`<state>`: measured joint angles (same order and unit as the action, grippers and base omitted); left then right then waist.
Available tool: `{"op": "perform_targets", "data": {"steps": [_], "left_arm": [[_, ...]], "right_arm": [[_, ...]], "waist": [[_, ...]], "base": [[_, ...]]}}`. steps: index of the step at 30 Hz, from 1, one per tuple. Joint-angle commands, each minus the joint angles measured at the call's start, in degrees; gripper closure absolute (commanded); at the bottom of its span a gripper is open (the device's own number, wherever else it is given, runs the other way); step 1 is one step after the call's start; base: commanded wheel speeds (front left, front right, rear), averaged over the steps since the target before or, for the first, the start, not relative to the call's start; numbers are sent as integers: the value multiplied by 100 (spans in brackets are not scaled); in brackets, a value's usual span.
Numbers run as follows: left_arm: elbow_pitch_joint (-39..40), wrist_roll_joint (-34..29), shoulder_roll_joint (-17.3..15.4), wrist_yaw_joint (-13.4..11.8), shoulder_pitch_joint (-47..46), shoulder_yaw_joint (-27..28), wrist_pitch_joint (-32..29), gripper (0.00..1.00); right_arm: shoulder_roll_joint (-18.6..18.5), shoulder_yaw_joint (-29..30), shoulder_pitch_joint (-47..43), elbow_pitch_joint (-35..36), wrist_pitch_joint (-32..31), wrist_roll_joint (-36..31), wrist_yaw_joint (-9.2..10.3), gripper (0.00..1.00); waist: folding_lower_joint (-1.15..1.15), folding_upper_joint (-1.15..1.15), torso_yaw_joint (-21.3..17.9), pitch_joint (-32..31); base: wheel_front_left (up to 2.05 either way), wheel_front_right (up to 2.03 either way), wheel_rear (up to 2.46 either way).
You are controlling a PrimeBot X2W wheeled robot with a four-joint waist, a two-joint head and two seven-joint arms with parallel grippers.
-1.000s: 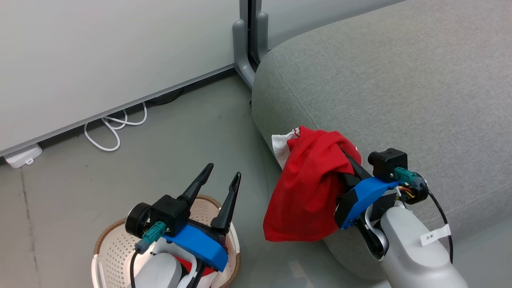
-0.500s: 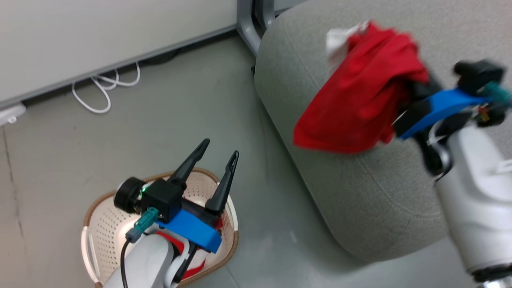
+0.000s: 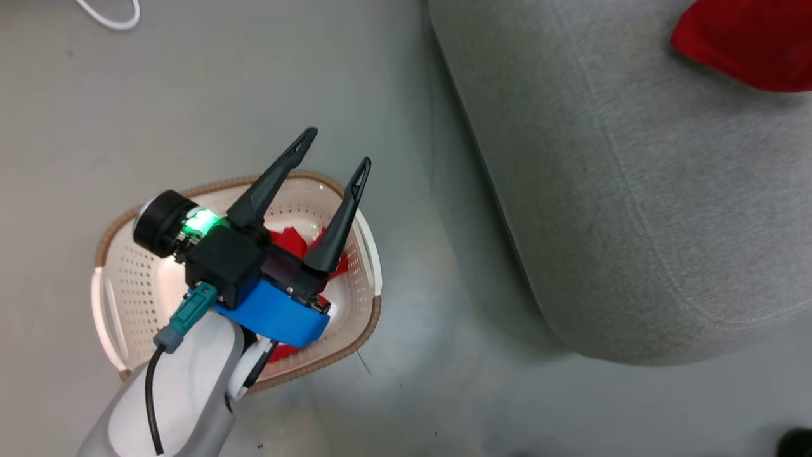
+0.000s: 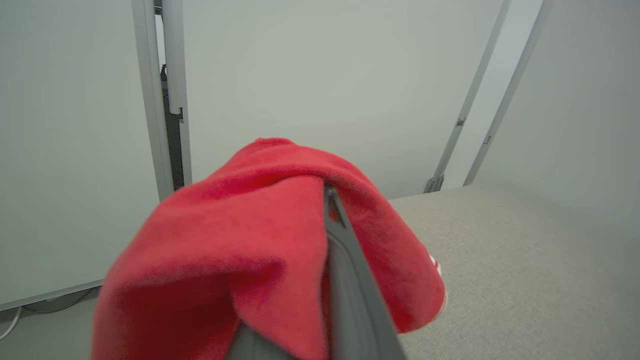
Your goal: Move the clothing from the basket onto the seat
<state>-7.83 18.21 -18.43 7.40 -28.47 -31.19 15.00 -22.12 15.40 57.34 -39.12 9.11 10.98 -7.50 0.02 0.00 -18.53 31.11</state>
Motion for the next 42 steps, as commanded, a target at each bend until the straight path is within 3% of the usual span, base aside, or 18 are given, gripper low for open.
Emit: {"op": "perform_targets", "data": {"steps": [1, 15, 16, 19, 20, 21, 22, 30, 42], "left_arm": [[62, -52, -60, 11, -90, 27, 28, 0], [419, -144, -330, -25, 146, 289, 28, 0], [414, -139, -334, -24, 156, 290, 28, 0], [392, -120, -345, -21, 191, 291, 28, 0], [381, -116, -346, -20, 197, 292, 28, 0], [373, -111, -345, -19, 198, 293, 28, 0], [362, -109, -340, -18, 195, 292, 28, 0], [261, -58, -221, -11, 208, 275, 28, 0], [17, 60, 240, 2, 541, 429, 28, 0]], "right_arm": [[-29, 133, 48, -75, 53, -69, 1, 100], [459, 915, -157, -1329, 474, -691, 1, 100], [449, 921, -129, -1379, 485, -712, 1, 95], [441, 975, -73, -1531, 527, -717, 1, 70], [441, 996, -53, -1572, 534, -707, 1, 55], [436, 1000, -36, -1611, 534, -721, 1, 16], [436, 997, -19, -1654, 543, -731, 1, 0], [468, 835, -119, -1842, 583, -769, 1, 0], [603, 312, -733, -1754, 609, -820, 1, 0]], "waist": [[-2, 0, 117, 398], [-2, 0, -88, 716], [-2, 0, -96, 711], [-2, 0, -109, 681], [-2, 0, -112, 667], [-2, 0, -114, 654], [-2, 0, -115, 641], [-2, 0, -94, 440], [-2, 0, -66, -295]], "base": [[0, 0, 0], [0, 0, 0], [0, 0, 0], [0, 0, 0], [0, 0, 0], [0, 0, 0], [0, 0, 0], [0, 0, 0], [0, 0, 0]]}}
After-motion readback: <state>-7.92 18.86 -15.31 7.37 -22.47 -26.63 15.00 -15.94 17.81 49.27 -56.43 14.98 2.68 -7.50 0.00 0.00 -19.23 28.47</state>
